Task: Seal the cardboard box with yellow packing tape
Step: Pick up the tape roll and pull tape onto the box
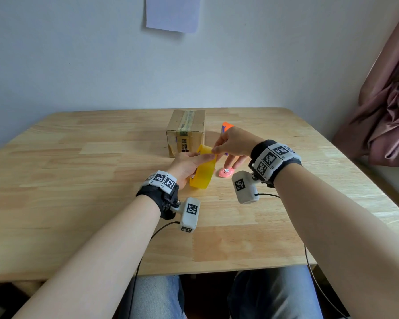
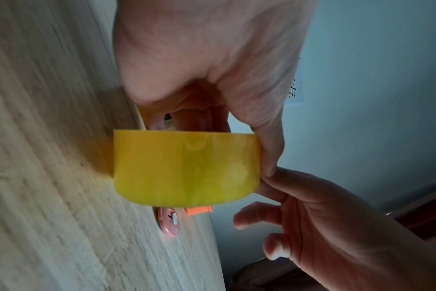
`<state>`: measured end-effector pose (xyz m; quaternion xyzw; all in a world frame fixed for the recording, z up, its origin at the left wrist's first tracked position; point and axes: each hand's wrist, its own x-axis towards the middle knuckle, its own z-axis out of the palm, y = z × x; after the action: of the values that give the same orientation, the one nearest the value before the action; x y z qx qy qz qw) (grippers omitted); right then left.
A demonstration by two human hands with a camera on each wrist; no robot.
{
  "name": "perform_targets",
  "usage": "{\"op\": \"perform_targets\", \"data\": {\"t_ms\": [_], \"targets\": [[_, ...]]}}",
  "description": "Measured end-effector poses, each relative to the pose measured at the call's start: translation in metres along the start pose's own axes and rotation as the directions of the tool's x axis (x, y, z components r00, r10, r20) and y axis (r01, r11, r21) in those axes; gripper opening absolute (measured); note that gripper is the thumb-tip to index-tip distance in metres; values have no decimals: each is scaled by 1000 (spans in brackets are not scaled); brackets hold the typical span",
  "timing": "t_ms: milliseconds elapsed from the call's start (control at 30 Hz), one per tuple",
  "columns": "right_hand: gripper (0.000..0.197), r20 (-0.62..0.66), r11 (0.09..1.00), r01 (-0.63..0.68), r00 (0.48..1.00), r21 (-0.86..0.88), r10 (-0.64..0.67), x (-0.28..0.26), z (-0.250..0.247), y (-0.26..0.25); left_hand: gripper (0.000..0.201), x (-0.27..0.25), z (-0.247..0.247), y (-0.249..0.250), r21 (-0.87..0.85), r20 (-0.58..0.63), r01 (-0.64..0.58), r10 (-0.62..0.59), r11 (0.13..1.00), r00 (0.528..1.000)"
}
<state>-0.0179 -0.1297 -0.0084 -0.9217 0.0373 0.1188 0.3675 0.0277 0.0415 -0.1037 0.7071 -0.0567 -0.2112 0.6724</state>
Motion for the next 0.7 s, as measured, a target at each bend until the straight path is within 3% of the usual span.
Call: {"op": "perform_targets", "data": {"t_ms": [333, 533, 700], "targets": [[13, 16, 1000, -2, 1000, 20, 2, -2, 0, -1, 83, 1, -2, 1, 2, -8, 25, -24, 1000, 1000], [17, 17, 1000, 3, 1000, -6, -3, -1, 0, -4, 73, -4, -2, 4, 0, 7, 18, -18, 1000, 1000], [16, -3, 1000, 7, 1000, -29, -7, -2, -2, -7, 85, -2, -1, 2, -5, -8, 26, -26, 1000, 1000]]}}
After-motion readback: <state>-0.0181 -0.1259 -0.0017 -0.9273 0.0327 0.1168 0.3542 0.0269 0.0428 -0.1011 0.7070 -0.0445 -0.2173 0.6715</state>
